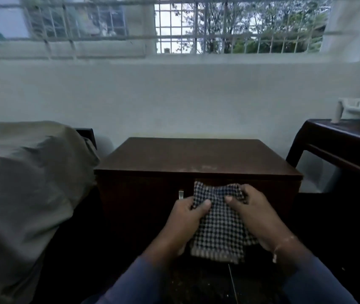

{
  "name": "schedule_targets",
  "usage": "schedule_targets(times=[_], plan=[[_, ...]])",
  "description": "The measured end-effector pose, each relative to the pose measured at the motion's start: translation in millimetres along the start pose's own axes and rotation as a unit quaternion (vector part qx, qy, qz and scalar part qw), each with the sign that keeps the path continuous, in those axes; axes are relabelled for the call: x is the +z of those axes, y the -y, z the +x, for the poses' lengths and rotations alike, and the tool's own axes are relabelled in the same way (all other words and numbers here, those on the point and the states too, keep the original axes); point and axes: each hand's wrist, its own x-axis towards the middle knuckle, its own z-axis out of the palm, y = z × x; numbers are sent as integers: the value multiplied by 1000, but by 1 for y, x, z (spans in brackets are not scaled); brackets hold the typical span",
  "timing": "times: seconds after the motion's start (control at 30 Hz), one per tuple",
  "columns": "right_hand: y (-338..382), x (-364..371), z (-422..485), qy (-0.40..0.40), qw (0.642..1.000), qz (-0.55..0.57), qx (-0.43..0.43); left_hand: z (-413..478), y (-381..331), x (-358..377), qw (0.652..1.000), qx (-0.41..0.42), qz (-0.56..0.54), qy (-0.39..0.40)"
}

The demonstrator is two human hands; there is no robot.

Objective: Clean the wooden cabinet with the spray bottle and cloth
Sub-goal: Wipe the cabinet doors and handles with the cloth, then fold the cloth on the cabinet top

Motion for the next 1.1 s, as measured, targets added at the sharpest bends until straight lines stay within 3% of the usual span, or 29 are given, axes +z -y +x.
schedule_targets(times=[0.13, 0.2, 0.23, 0.33, 0.43, 0.5, 0.63, 0.73, 0.8, 0.87, 0.97, 1.1], plan=[[49, -5, 76, -102, 994, -16, -48, 79, -61, 3, 997, 30, 25, -71], [59, -1, 110, -181, 963, -191, -62, 116, -71, -12, 977, 43, 168, -127], [58, 5, 120, -202, 940, -259, -89, 127, -69, -23, 946, 49, 282, -155], [34, 45, 128, -87, 900, -388, -176, 131, -39, -57, 843, 98, 517, -109], [10, 79, 130, 2, 831, -545, -113, 130, -13, -76, 743, 135, 655, -21], [10, 84, 129, 25, 811, -577, -92, 130, -14, -78, 726, 134, 674, 4], [9, 39, 139, 41, 799, -590, -105, 127, -28, -80, 735, 118, 666, 49], [4, -6, 154, -14, 810, -585, 24, 124, -34, -93, 724, 129, 670, 98], [13, 15, 158, -12, 807, -585, 81, 136, -47, -101, 760, 144, 627, 90], [30, 75, 156, 56, 808, -585, -26, 155, -66, -106, 817, 185, 544, 48], [45, 151, 158, 178, 773, -588, -158, 196, -77, -111, 834, 247, 488, 73], [46, 130, 176, 256, 765, -538, -242, 207, -53, -117, 895, 252, 338, 146]])
